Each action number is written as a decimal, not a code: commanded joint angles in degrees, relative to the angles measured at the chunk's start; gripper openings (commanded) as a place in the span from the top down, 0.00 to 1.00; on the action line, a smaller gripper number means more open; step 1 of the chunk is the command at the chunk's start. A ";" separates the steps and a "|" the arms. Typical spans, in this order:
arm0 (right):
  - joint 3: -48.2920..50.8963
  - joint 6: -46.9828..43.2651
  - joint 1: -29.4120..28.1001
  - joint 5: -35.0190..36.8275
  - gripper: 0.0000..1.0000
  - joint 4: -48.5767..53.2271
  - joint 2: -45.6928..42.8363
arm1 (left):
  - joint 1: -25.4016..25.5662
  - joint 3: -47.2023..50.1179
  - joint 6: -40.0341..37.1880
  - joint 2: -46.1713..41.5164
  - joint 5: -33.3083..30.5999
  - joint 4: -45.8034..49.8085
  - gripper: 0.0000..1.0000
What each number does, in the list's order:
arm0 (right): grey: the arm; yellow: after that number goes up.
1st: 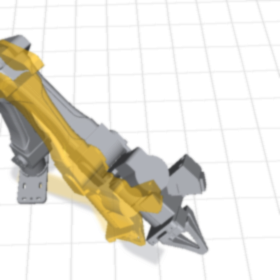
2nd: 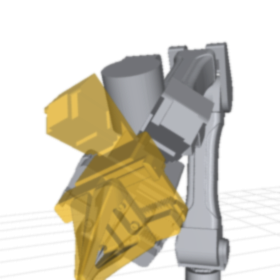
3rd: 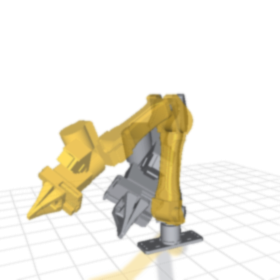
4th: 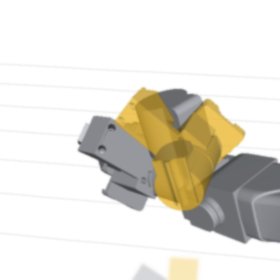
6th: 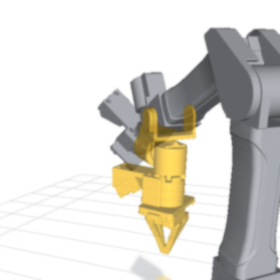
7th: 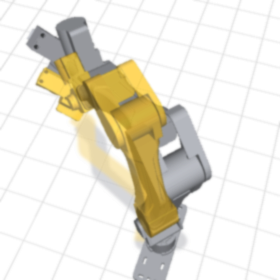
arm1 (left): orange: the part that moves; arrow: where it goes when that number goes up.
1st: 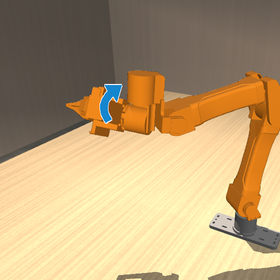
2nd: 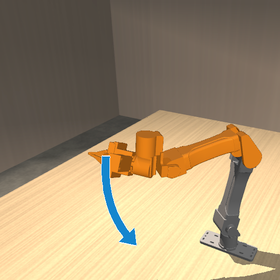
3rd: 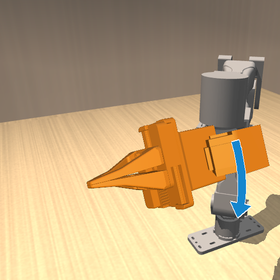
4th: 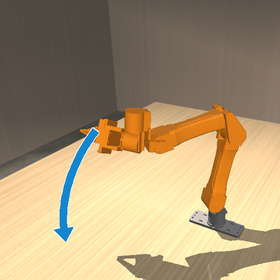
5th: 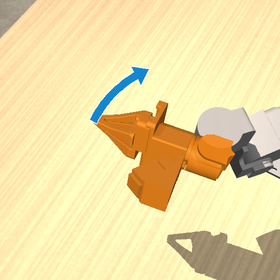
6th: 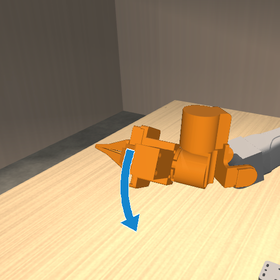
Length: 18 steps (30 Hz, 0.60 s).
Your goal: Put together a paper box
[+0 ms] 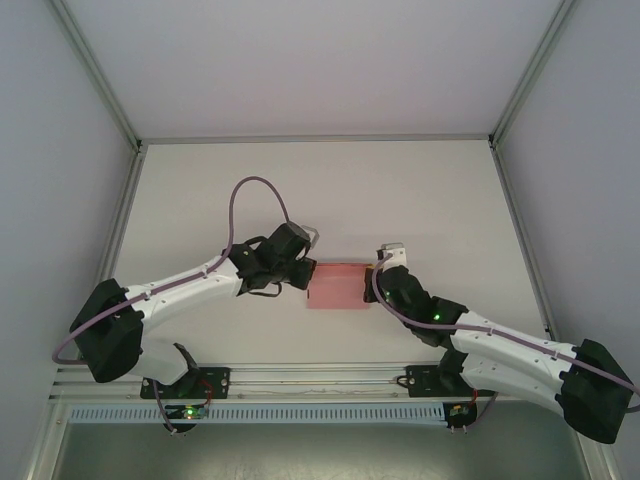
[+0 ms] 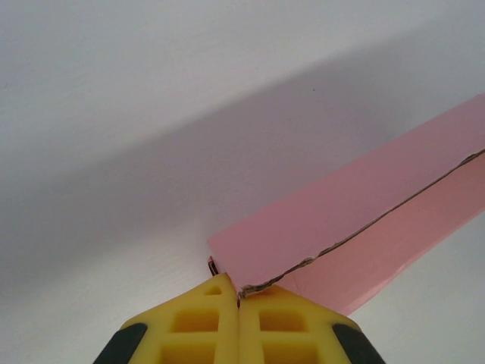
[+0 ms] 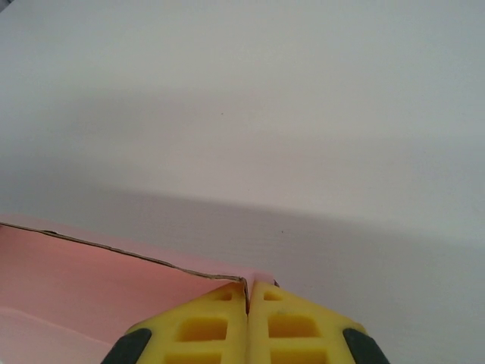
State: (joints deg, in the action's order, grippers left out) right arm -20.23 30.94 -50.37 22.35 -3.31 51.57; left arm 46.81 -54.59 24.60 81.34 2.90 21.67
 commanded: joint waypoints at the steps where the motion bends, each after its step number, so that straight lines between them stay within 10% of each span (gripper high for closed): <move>1: 0.31 -5.63 -2.04 -1.67 1.00 -5.61 1.39 | 2.22 -0.33 -3.39 -0.39 1.36 -5.21 1.00; 18: 1.60 -11.78 -2.34 1.79 1.00 -20.80 7.48 | 3.14 4.57 -7.93 -2.46 -3.23 -17.97 1.00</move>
State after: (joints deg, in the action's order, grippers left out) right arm -19.66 19.92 -51.16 29.43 -15.94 57.91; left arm 47.53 -51.99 18.98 79.05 -4.16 15.75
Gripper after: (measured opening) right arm 0.047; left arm 0.051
